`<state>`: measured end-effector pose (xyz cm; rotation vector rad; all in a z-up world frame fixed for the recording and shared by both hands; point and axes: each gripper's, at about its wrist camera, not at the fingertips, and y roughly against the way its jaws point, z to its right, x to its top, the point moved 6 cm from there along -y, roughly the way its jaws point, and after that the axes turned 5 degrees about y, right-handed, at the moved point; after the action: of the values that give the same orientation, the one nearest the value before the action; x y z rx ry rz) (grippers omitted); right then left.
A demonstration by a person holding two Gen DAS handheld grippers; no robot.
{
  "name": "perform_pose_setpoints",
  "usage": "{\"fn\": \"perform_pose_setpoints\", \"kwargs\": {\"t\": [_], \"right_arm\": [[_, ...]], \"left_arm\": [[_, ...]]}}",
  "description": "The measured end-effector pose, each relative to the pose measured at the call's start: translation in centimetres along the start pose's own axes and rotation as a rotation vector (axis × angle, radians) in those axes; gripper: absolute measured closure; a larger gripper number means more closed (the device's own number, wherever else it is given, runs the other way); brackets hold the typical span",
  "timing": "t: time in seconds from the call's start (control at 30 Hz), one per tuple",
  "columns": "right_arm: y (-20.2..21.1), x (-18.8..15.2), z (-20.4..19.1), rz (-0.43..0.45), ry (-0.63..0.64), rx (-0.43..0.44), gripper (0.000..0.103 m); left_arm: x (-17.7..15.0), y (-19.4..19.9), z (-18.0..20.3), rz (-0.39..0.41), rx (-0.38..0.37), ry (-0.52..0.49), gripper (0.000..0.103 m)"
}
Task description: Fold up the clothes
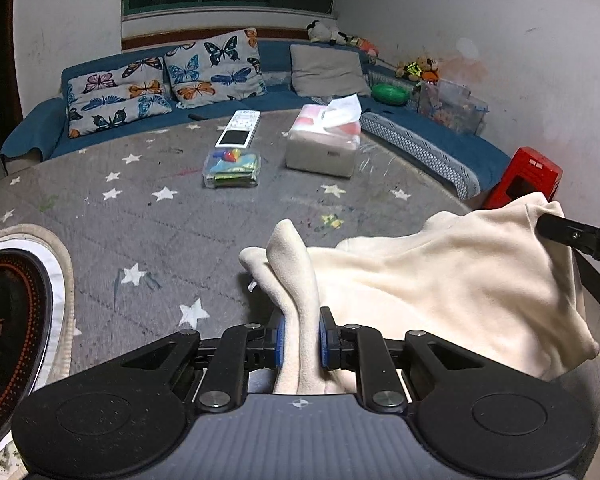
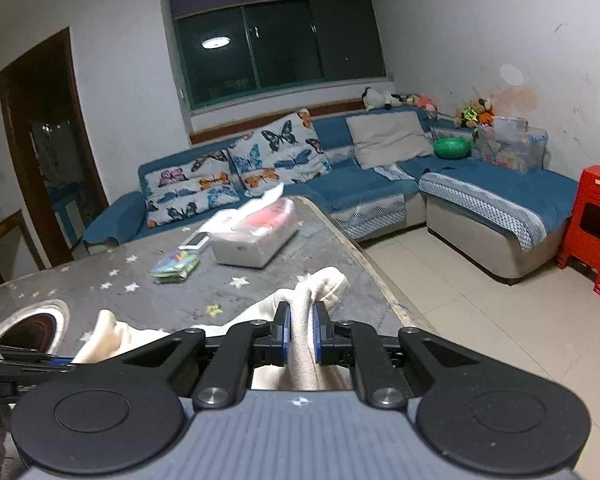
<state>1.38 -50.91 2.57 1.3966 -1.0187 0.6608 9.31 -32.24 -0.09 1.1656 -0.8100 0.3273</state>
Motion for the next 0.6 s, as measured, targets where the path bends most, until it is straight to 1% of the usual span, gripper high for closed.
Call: {"fn": "perform_pose_setpoints", "kwargs": {"t": [0.13, 0.33, 0.4, 0.43, 0.47, 0.53, 0.6], "right_arm": [[-1.8, -0.8, 1.1, -0.047, -0.004, -0.037, 0.093], [-4.5, -2.8, 2.5, -0.123, -0.009, -0.078, 0.092], [-5.2, -3.4, 2.7, -0.145, -0.007, -0.086, 0.092], [-5.5, -3.6, 2.8, -0.156, -0.007, -0.09, 0.091], [-5.9, -4.0, 2.9, -0.172, -0.006, -0.097, 0.089], [-6.1, -4.1, 3.0, -0.173, -0.004, -0.105, 0.086], [-5.7, -3.7, 3.2, -0.16, -0.01, -0.122, 0.086]], "left_arm": [[-0.4, -0.6, -0.5, -0.019, 0.009, 0.002, 0.081], [-0.6, -0.9, -1.0, -0.019, 0.025, -0.005, 0.073], [-0.6, -0.9, -1.2, -0.016, 0.033, -0.009, 0.069], [-0.6, -1.0, -1.4, -0.014, 0.04, -0.009, 0.063], [-0.5, -1.0, -1.6, -0.013, 0.048, -0.007, 0.061], [-0.5, -1.0, -2.0, -0.014, 0.049, -0.001, 0.06], [-0.3, -0.9, -2.3, -0.009, 0.054, 0.001, 0.06]]}}
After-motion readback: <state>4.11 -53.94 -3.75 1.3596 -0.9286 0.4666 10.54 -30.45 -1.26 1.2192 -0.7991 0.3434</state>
